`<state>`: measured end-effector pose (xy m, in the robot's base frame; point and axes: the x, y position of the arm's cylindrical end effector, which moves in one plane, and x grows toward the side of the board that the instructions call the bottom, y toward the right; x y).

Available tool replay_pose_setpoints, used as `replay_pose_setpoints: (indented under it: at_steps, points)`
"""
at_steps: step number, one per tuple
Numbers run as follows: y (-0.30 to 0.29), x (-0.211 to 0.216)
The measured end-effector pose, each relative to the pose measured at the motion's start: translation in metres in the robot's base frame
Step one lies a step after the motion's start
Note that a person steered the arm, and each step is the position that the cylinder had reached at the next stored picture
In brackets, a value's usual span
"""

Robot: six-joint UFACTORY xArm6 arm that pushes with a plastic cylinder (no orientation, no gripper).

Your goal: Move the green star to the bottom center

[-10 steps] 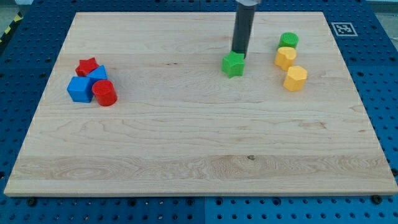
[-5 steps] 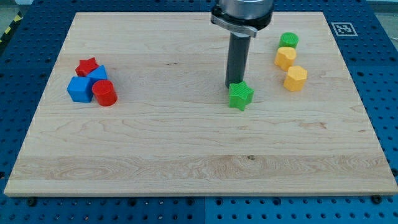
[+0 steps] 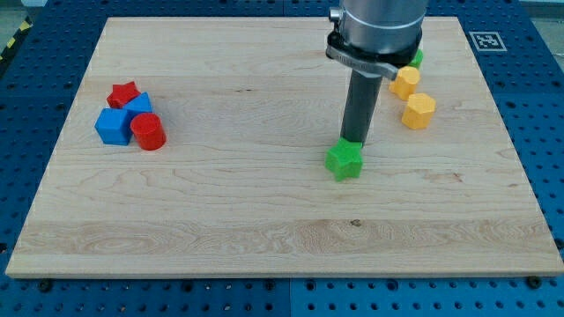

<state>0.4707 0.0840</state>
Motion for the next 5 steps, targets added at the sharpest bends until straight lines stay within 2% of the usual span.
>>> replay_pose_setpoints:
  at_steps: [3,5]
  points:
    - [-0.005,0.062]
    - [-0.015,0.081]
